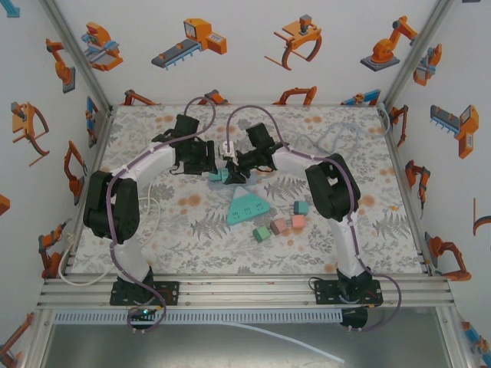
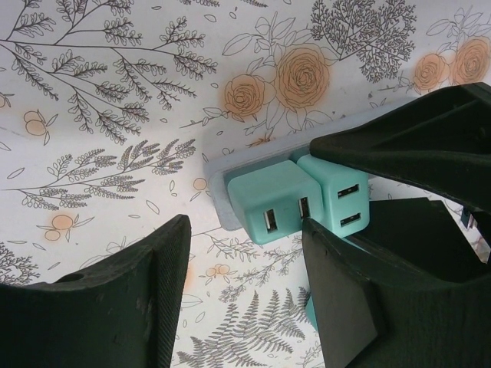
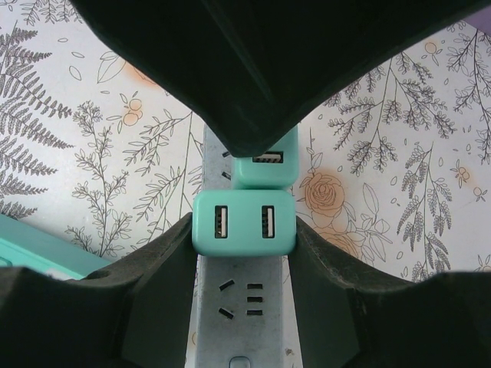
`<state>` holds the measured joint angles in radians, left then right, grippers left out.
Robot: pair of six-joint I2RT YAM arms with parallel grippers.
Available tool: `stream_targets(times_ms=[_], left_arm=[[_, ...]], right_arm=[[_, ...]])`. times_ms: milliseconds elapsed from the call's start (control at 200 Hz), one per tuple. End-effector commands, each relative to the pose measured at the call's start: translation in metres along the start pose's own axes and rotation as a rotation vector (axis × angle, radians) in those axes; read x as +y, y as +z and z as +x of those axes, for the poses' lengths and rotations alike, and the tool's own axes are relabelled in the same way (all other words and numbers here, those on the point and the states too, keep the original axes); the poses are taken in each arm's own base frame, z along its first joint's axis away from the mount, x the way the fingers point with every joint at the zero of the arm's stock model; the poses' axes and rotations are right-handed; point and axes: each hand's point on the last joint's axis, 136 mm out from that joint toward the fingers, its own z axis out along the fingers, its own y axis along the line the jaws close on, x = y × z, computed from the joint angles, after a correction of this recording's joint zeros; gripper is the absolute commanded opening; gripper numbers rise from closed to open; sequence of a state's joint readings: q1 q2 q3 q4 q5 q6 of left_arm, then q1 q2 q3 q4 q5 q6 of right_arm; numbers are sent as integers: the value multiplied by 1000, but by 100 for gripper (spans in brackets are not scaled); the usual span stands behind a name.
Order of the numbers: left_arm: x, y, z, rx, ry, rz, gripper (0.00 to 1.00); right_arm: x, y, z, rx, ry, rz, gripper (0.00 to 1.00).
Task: Pull the plug off the socket
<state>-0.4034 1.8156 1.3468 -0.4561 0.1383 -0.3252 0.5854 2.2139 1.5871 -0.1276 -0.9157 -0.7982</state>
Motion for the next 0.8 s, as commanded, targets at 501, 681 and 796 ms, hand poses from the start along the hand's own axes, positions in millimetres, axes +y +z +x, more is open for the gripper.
stream_targets(times_ms=[501,681,796], left_arm=[[21,26,13,64,-23,-63,54],[25,27,30,105,-21,-68,53],[27,27,42,130,-17,-67,53]], right_arm=[[8,9,-4,-6,-22,-46,37],[10,11,-4,-5,-33,-54,33],[11,12,-7,-22,-41,-68,17]])
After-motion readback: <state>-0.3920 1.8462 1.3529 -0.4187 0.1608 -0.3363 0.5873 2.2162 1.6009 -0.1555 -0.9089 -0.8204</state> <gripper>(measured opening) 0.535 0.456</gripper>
